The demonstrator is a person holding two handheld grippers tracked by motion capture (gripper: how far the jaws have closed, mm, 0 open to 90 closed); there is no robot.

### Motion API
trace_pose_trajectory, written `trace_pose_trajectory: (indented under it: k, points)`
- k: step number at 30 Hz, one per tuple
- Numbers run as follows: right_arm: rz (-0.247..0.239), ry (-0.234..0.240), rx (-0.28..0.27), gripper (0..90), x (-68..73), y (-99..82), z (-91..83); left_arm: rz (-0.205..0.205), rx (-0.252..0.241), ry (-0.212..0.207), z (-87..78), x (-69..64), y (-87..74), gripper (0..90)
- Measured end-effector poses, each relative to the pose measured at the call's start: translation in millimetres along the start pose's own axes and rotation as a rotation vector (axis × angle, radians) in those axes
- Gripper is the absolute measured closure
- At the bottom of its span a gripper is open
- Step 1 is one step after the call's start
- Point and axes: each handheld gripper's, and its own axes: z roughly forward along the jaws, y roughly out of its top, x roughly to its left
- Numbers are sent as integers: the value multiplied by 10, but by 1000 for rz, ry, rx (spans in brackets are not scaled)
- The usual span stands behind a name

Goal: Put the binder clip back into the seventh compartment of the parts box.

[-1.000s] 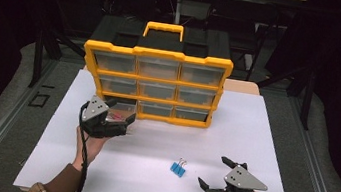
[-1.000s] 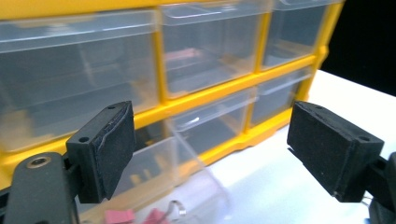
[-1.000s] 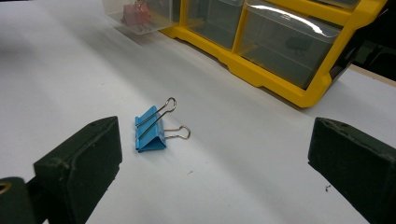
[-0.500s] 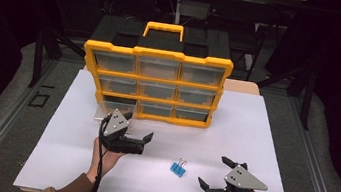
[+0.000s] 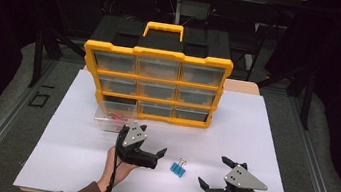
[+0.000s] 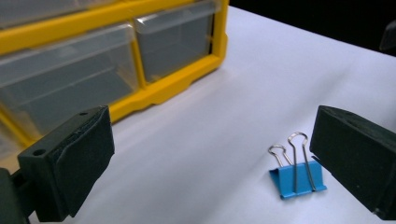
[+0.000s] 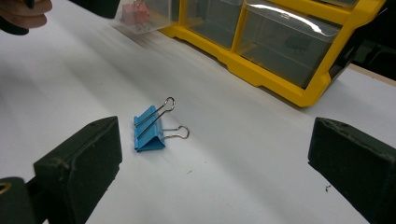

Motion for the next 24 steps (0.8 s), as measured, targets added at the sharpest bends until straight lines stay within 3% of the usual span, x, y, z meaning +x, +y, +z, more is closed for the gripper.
trace_pose_trajectory:
  k: [13,19,24]
  points:
    - [14,-7,1,0,-18,-5,2,24,109,-41,274,-318,-97,0]
    - [13,-4,3,0,-13,-4,6,22,182,-54,387,-429,-141,0]
    - [10,1,2,0,-7,-2,2,28,194,-62,447,-524,-169,34]
